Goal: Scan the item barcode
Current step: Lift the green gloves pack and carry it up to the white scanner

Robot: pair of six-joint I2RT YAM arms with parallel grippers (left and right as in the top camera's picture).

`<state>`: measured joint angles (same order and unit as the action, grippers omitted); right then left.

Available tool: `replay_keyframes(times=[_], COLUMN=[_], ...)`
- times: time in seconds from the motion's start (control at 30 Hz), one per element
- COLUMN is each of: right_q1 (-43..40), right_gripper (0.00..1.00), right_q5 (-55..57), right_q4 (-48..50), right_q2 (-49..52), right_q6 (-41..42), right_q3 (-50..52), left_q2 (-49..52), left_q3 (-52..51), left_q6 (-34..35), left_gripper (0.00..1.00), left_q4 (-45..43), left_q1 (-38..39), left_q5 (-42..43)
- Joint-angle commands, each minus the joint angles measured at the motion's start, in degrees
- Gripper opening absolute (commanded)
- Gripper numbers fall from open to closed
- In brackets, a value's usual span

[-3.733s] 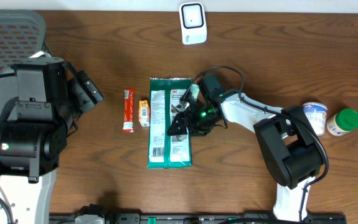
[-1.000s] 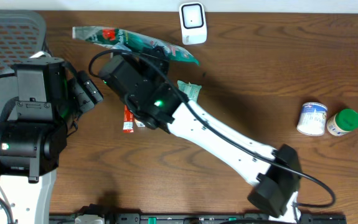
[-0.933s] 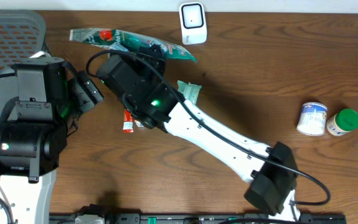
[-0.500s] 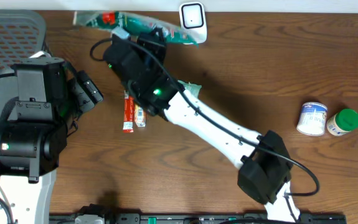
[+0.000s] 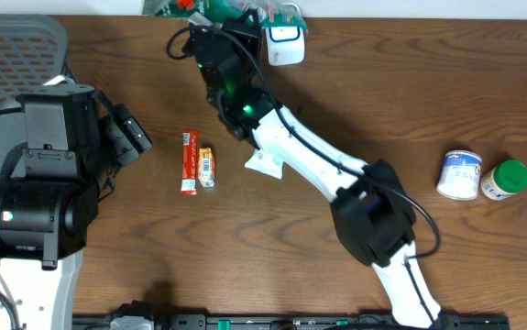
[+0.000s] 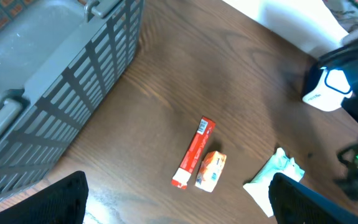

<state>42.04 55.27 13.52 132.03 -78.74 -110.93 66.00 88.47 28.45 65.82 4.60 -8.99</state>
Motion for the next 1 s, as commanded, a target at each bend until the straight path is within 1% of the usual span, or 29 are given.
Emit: replay_keyframes(times=[0.0,0.1,0.17,0.23,0.43,0.5,0.53,0.6,0.87,0.97], right_q1=[-2.4,-3.6,-4.3,-5.0,-6.2,-6.5,-6.5,-6.5,-6.7,-6.8], right_gripper=[0.01,0.01,0.01,0.01,0.01,0.01,0.01,0.01,0.01,0.01], right_q5=[-3.0,-5.7,-7.1,-8.5,-12.0,-12.4,-12.9,-13.5,-13.5,-13.3], right_q4=[6.6,13.9,16.0,16.0,15.8,13.2,10.4,9.5,8.9,6.2], right_q2=[5.6,9.7,11.4,12.4,14.3,14.5,14.5,15.1,16.1,16.1], right_q6=[-13.2,-18.4,-18.9,-18.3,-17.1,-16.9,-14.7,-11.7,-8.0,-7.1], right_q3=[-0.7,-0.7,-0.7,-0.7,-0.7,-0.7,-0.7,-0.7,-0.7,-0.7], left_q2=[-0.1,-0.1,-0.1,-0.1,-0.1,-0.1,-0.1,-0.1,-0.1,-0.1], left_q3=[0.7,0.7,0.7,0.7,0.7,0.7,0.7,0.7,0.7,0.7], left_q6=[-0.6,-0.6,-0.6,-0.6,-0.6,-0.6,-0.6,-0.6,-0.6,-0.6], left_gripper=[0.9,0.9,0.9,0.9,0.9,0.9,0.9,0.9,0.9,0.9], left_q4=[0.2,0.2,0.2,0.2,0.2,0.2,0.2,0.2,0.2,0.2], left_q1=[-0.2,-0.2,-0.2,-0.2,-0.2,-0.2,-0.2,-0.2,-0.2,-0.2], left_q5=[-0.7,-0.7,-0.7,-0.7,-0.7,-0.7,-0.7,-0.7,-0.7,-0.7])
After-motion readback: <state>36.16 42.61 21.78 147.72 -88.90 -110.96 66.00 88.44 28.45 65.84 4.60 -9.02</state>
